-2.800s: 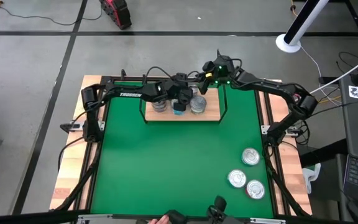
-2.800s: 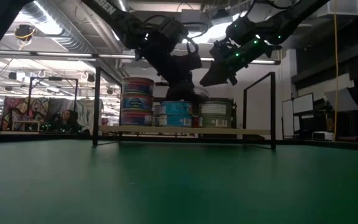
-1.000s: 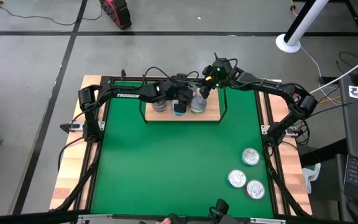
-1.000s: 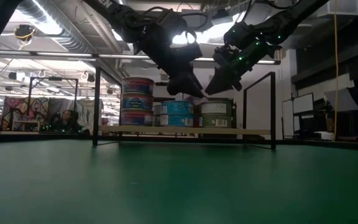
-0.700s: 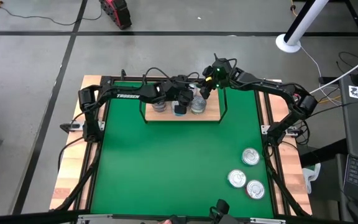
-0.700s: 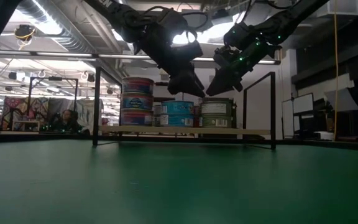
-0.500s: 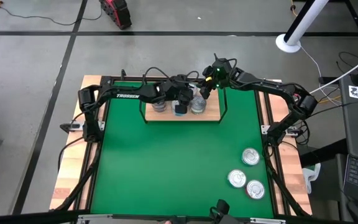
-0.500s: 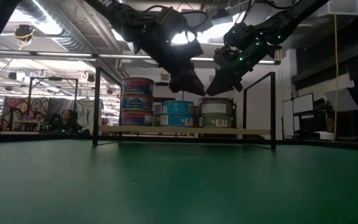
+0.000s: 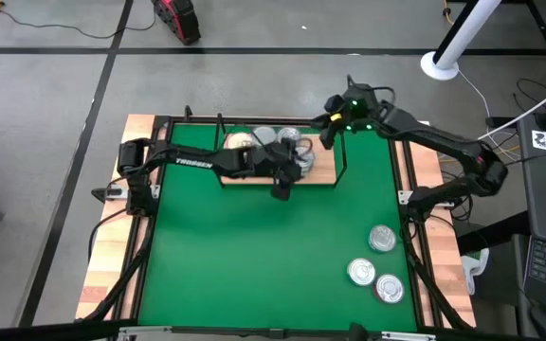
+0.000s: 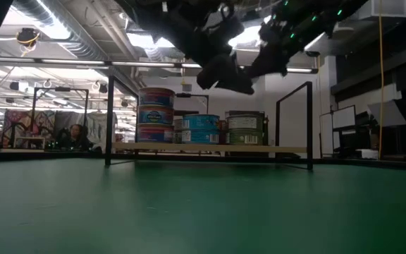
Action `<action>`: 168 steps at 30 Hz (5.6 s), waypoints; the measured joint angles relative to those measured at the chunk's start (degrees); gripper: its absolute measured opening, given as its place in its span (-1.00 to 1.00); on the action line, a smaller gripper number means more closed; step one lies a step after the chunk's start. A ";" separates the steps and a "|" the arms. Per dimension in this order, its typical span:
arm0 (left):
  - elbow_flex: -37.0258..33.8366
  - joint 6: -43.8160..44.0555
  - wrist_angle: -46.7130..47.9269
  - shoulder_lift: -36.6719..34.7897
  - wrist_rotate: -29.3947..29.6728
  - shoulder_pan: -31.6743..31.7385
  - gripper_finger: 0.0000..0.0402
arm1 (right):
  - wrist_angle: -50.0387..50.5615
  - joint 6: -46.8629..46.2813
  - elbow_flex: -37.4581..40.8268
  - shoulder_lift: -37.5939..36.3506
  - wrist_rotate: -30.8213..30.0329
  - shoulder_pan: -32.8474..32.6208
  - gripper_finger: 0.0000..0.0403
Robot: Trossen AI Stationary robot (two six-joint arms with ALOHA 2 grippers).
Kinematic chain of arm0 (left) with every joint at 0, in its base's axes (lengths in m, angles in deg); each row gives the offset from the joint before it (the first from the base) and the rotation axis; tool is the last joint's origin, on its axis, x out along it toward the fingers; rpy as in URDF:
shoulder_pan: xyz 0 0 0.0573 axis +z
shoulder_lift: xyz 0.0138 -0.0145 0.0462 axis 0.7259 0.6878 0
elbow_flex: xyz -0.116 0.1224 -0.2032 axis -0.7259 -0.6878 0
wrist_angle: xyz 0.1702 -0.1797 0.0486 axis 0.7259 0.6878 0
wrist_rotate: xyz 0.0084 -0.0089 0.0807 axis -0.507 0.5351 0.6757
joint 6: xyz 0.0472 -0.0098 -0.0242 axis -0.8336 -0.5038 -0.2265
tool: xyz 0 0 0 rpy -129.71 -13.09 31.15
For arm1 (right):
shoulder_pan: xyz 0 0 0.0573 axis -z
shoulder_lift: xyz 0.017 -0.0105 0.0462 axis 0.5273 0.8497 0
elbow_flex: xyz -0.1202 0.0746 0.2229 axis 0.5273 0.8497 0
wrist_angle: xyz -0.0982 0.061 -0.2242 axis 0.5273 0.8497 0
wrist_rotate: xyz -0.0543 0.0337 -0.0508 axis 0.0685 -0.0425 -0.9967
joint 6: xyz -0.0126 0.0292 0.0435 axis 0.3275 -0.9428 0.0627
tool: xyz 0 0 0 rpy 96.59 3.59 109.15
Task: Stack canned seafood by type on shelf
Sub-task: Stack the yellow blue tuna can on top of the other yellow blue tuna cans on the shelf
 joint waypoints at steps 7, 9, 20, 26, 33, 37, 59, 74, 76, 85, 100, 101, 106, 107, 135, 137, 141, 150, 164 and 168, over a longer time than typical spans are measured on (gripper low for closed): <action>0.00 2.37 0.01 0.00 0.02 -6.42 0.13 | 10.49 -0.31 -0.02 -10.09 0.06 -10.73 -0.51; 0.00 3.51 0.01 0.00 0.02 -8.03 0.13 | 14.54 -1.82 -0.02 -12.51 0.02 -15.18 -0.51; 0.00 8.95 0.02 0.00 0.04 -14.59 0.13 | 32.74 -25.62 0.07 -16.55 -2.89 -41.88 -0.51; 0.00 12.69 0.05 0.00 0.08 -17.13 0.13 | 32.13 -42.76 3.20 -15.32 -3.59 -56.38 -0.51; 0.00 13.05 0.18 0.00 0.09 -19.32 0.13 | 32.25 -56.27 4.92 -10.49 -4.07 -70.29 -0.51; 0.00 13.65 0.16 0.00 0.11 -20.02 0.13 | 31.95 -62.35 4.94 -6.85 -4.51 -74.43 -0.51; 0.00 14.52 0.51 0.00 0.12 -20.03 0.13 | 23.16 -70.59 4.96 12.38 -3.18 -78.67 0.11; 0.02 16.39 1.78 0.00 0.11 -20.03 0.13 | 23.35 -70.83 4.68 17.72 -7.12 -79.27 -0.11; 0.02 16.39 1.78 0.00 0.11 -20.03 0.13 | 23.47 -70.81 4.70 17.76 -8.41 -79.32 -0.13; 0.02 15.99 1.73 0.00 0.11 -20.03 0.13 | 26.80 -70.73 4.79 17.92 -20.07 -79.22 -0.23; 0.02 16.00 1.69 0.00 0.11 -20.03 0.13 | 35.57 -70.53 5.41 18.20 -29.15 -79.04 -0.43; 0.02 16.00 1.71 0.00 0.11 -20.03 0.13 | 35.43 -70.53 5.76 18.12 -29.22 -79.04 -0.46; 0.02 16.00 1.69 0.00 0.11 -20.03 0.13 | 35.39 -70.51 7.82 17.87 -29.62 -79.08 -0.66; 0.02 16.00 1.69 0.00 0.11 -20.03 0.13 | 35.34 -70.51 8.05 17.87 -29.64 -79.10 -0.70; 0.07 7.53 -0.22 2.21 0.12 -23.75 0.13 | 28.92 -60.61 6.83 18.11 -33.59 -77.56 -1.00; 0.07 5.79 -0.66 3.09 0.22 -24.55 0.13 | 28.37 -58.69 5.89 18.29 -33.20 -76.40 -1.00; 0.07 2.04 -4.24 5.28 0.47 -25.71 0.13 | 24.43 -54.19 5.20 18.31 -32.14 -73.83 -1.00; 0.07 -3.43 -7.53 10.24 4.38 -26.78 0.13 | 11.56 -46.62 5.05 18.25 -26.84 -67.60 -1.00; 0.02 -2.79 -3.30 10.99 8.56 -28.83 0.13 | 2.23 -44.87 5.03 18.14 -18.06 -61.89 -1.00; 0.02 -1.84 -1.56 10.99 9.59 -29.83 0.13 | 1.77 -44.93 5.01 18.11 -17.02 -61.84 -1.00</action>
